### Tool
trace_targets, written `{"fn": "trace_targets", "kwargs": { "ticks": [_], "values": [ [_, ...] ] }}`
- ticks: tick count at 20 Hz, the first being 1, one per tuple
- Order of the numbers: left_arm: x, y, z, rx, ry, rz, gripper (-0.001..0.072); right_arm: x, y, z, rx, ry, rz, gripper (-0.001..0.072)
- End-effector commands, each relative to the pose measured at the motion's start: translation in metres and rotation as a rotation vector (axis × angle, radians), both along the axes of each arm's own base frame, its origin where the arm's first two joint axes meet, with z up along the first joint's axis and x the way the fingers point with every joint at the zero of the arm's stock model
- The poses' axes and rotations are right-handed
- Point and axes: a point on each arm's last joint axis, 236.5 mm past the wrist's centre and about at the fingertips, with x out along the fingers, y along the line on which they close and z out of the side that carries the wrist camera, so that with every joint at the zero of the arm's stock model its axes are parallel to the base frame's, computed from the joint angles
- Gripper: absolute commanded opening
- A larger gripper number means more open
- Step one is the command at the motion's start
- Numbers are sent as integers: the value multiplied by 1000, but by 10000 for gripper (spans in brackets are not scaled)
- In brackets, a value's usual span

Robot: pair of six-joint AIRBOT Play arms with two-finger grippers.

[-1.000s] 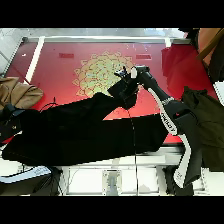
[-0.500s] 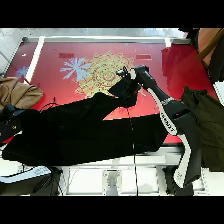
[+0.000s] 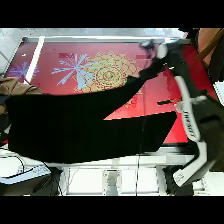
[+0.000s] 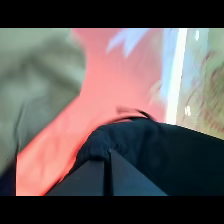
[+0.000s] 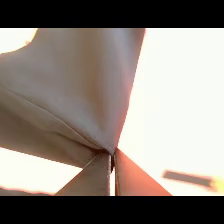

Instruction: Fold the clothes and pants, and hang the long-sleeved shirts on hangers.

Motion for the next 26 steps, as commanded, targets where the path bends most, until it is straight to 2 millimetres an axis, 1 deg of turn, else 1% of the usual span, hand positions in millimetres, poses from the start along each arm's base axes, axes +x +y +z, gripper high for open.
{"fn": "trace_targets", "kwargs": {
  "ticks": [1,2,3,4,5,6,7,8,9,10,11,13,14,15,16,17,18,19,20,21,22,24,26],
  "values": [
    [14,8,76,37,-157,60,15,-60,-36,110,13,-125,-69,13],
    [12,11,85,46,-171,86,15,-78,-37,136,41,-172,-97,12],
    [11,12,87,44,-170,103,15,-90,-38,157,67,-218,-122,12],
    [12,9,85,41,-161,94,15,-99,-39,170,90,-247,-144,12],
    [14,6,77,51,-138,79,15,-101,-39,172,107,-251,-174,12],
    [14,4,66,73,-100,63,15,-101,-40,165,114,-230,-200,12],
    [15,3,56,87,-65,50,15,-96,-39,146,115,-189,-225,12],
    [16,5,45,76,-24,72,15,-88,-37,119,110,-135,-249,12],
    [17,12,33,73,17,107,15,-77,-35,90,99,-86,-261,12],
    [19,19,23,78,47,133,15,-59,-32,57,90,-53,-260,13],
    [21,21,12,83,70,131,15,-38,-25,25,96,-37,-258,13],
    [30,16,-4,62,93,111,15,9,-3,-42,151,-24,-250,13],
    [37,18,-12,59,96,118,15,31,12,-74,205,-26,-251,13],
    [44,23,-18,44,95,151,14,49,30,-105,283,-25,-261,13],
    [49,29,-21,26,91,193,15,62,45,-127,354,-23,-280,17],
    [54,35,-23,18,83,229,14,72,59,-141,430,-24,-303,115],
    [57,40,-22,24,69,252,15,78,67,-144,477,-31,-310,433],
    [60,43,-19,33,54,268,16,80,65,-143,471,-42,-287,579],
    [63,43,-15,23,36,276,80,76,57,-139,440,-30,-266,577],
    [67,40,-10,-4,14,277,435,72,43,-132,393,-13,-252,577],
    [71,36,-4,-29,-13,274,658,67,23,-122,347,9,-252,577],
    [77,33,11,-79,-74,275,653,55,-22,-91,284,41,-270,574],
    [70,39,22,-64,-91,291,654,38,-68,-60,260,41,-298,572]
  ]
}}
